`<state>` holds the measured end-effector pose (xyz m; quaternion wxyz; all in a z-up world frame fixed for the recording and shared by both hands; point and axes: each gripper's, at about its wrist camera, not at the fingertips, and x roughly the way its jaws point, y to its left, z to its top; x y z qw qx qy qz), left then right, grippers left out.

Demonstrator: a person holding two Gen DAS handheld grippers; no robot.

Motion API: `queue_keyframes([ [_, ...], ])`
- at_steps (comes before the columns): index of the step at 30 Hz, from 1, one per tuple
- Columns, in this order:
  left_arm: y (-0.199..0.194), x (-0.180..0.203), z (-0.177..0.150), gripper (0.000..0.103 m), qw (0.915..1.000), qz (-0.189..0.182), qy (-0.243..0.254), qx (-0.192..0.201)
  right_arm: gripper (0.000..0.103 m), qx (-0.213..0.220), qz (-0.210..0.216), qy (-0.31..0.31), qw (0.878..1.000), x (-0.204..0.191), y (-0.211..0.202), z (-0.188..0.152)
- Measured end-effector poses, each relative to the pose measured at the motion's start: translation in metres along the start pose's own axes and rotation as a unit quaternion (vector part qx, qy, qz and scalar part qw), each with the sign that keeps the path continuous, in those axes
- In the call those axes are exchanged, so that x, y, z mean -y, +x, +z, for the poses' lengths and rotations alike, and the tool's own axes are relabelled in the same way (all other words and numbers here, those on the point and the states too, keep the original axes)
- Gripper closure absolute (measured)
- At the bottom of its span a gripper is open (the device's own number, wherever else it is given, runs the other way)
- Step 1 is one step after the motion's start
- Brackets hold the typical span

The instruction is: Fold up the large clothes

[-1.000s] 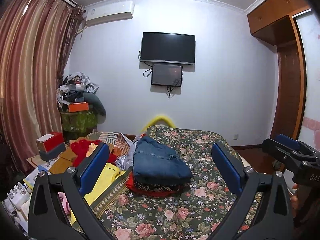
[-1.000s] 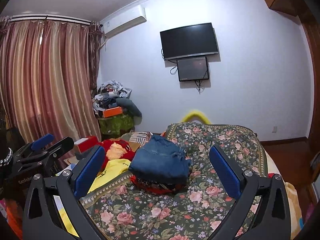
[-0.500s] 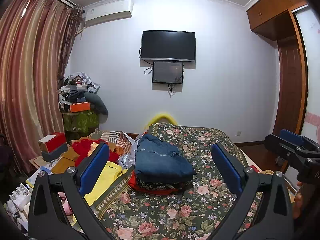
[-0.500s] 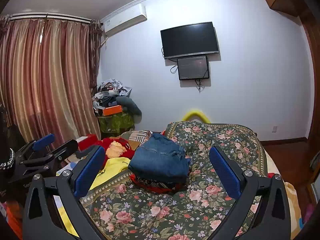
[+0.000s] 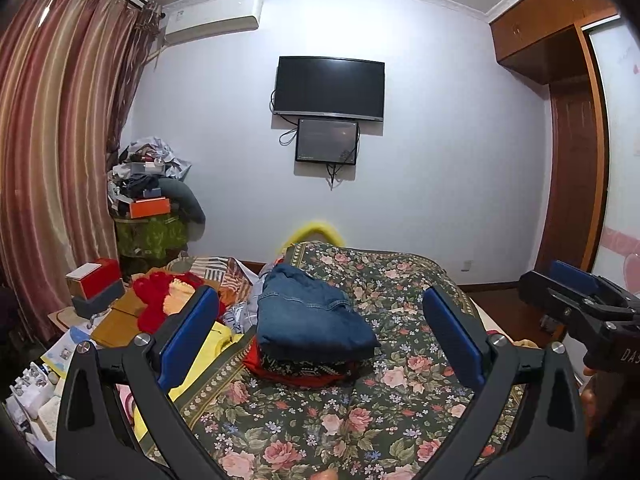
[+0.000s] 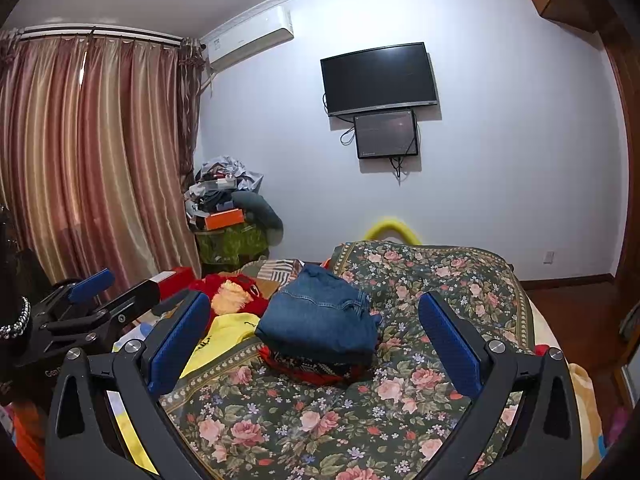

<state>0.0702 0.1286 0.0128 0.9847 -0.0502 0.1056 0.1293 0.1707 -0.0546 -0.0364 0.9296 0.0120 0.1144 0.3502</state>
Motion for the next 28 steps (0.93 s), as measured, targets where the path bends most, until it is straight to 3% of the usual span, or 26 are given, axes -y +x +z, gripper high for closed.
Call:
queue_keyframes([
  [28, 0.011, -0.004, -0.003, 0.001, 0.9996, -0.013, -0.013, -0.020, 0.000, -0.006, -0.001, 0.003, 1.000, 0.008, 0.004, -0.001],
])
